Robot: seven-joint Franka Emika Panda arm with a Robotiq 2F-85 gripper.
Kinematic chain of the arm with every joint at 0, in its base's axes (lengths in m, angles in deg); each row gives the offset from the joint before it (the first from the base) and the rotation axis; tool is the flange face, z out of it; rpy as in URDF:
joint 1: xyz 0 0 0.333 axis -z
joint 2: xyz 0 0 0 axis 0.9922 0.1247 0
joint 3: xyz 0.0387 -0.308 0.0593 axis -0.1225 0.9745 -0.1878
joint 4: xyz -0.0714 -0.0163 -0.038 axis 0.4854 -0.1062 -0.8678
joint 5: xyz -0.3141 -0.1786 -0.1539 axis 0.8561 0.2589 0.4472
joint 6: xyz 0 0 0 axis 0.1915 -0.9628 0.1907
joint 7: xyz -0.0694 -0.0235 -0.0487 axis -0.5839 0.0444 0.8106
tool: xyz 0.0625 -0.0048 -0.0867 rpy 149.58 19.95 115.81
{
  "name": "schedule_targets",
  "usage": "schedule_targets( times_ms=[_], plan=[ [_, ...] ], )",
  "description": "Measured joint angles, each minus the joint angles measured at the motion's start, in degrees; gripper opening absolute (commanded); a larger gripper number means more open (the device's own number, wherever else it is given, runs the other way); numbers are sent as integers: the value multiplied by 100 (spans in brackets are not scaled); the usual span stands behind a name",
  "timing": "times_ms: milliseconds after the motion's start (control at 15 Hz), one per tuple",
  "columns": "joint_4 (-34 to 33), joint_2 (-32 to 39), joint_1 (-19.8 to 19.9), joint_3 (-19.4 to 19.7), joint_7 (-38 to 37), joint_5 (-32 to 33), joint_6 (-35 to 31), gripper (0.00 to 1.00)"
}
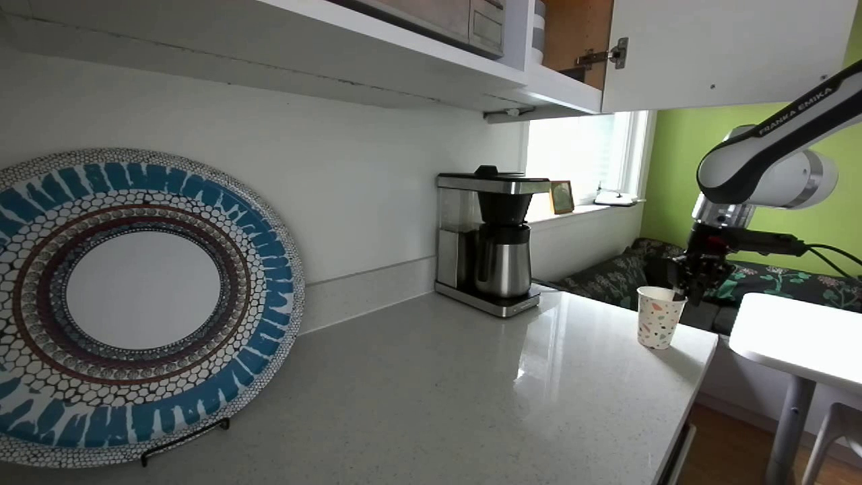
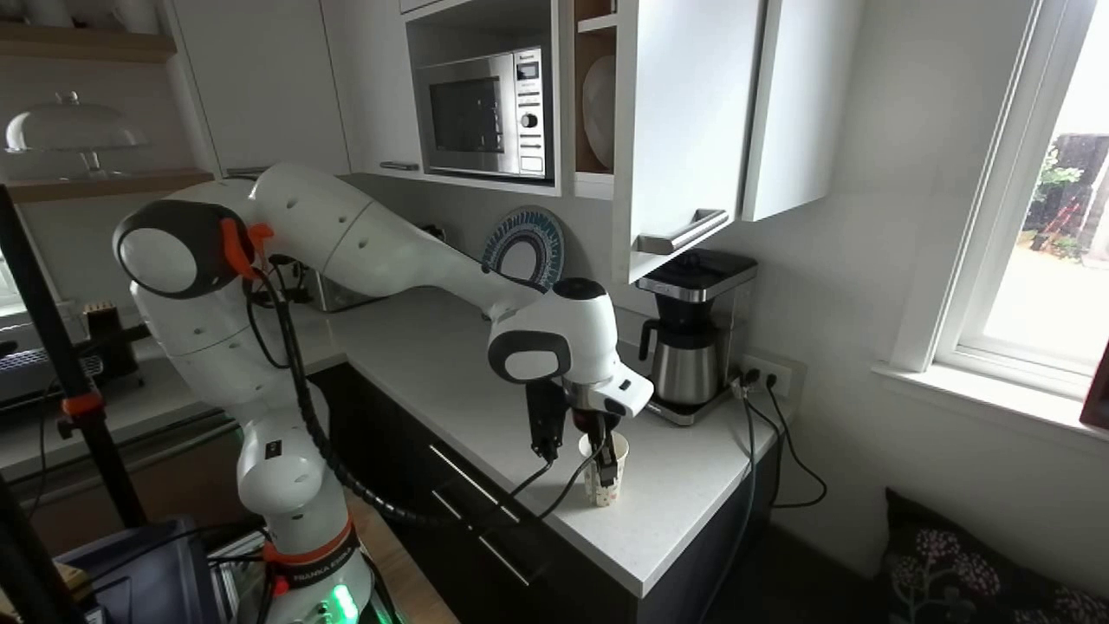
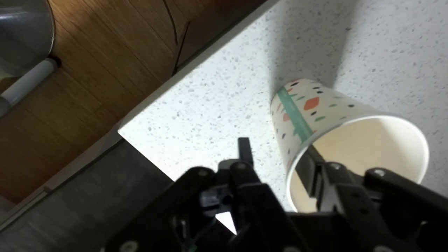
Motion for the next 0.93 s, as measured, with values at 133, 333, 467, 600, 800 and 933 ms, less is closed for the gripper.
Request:
schedule_targets(
  times_ms=[133,333,467,600,800,933],
  plan=[
    [0,0,4,-3,-23,0,0,0],
    [-12,-2,5,-9,-86,-6,-1,1],
    [-20,-2,6,-12,-134,-17,-1,1],
    [-27,-4,14,-22,-194,-18,-1,1],
    [-96,-82,26,-105,-309,-18,2,1],
    [-247,-233,40,-227,-533,0,140,1]
  ],
)
